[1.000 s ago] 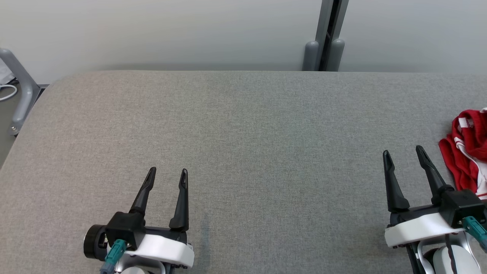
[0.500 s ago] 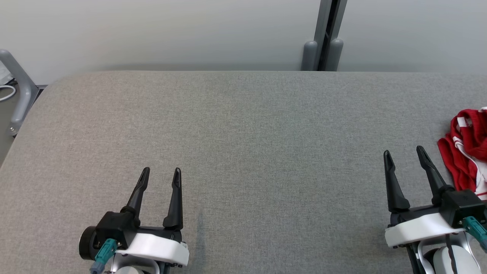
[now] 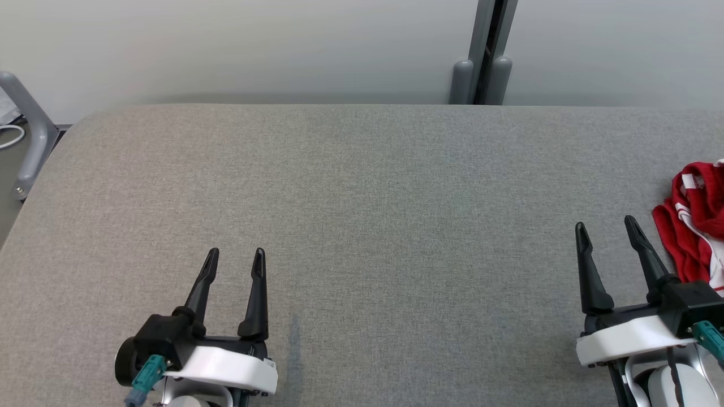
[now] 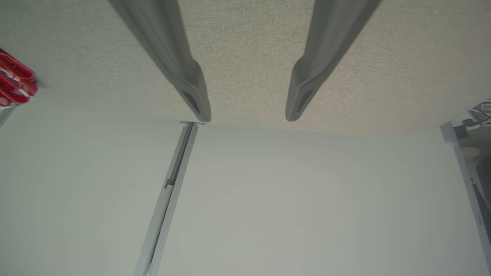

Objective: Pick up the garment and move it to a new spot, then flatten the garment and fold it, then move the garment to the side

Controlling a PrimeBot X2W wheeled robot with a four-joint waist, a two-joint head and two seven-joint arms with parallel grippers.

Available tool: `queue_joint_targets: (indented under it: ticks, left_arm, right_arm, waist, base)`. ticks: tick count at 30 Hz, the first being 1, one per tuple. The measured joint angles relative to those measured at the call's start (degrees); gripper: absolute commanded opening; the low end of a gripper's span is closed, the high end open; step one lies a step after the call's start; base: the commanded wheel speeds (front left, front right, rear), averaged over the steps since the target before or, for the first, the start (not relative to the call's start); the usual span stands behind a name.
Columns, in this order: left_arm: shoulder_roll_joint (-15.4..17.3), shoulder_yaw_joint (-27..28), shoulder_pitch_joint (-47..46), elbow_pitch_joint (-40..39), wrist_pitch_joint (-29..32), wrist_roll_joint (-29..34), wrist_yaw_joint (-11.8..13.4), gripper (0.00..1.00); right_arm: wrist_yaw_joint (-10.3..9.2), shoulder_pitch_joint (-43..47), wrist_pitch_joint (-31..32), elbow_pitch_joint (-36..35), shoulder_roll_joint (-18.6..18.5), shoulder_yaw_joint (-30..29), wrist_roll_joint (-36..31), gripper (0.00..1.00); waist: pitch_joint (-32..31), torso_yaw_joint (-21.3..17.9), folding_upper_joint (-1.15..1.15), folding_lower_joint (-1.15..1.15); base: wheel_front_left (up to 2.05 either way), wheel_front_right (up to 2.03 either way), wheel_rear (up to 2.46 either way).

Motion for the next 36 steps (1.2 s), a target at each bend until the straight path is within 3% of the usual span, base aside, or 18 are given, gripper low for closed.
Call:
queue_joint_targets:
  ticks: [1, 2, 9, 36]
  left_arm:
    - [0.0, 0.0, 0.0, 0.0, 0.0, -0.3, 0.0, 1.0]
    - [0.0, 0.1, 0.0, -0.1, 0.0, -1.1, -0.3, 0.0]
    - [-0.2, -0.4, 2.2, 2.9, 0.4, -2.3, -0.3, 0.0]
    - [0.1, 0.6, -0.7, 5.7, 5.4, -27.7, -3.4, 0.0]
  right_arm:
    - [0.0, 0.0, 0.0, 0.0, 0.0, 0.1, 0.0, 1.0]
    - [0.0, 0.0, 0.0, 0.0, -0.1, 0.3, 0.0, 0.0]
    - [0.0, 1.6, 1.0, 3.2, 1.0, 0.0, 1.4, 0.0]
    - [-0.01, 3.7, 9.0, 1.4, 0.9, -5.6, 30.9, 0.0]
  waist:
    - [0.0, 0.0, 0.0, 0.0]
    - [0.0, 0.0, 0.0, 0.0]
    - [0.0, 0.0, 0.0, 0.0]
    - [-1.3, -1.3, 0.0, 0.0]
  base:
    - [0.0, 0.0, 0.0]
    - [0.0, 0.0, 0.0]
    - [0.0, 0.0, 0.0]
    - [0.0, 0.0, 0.0]
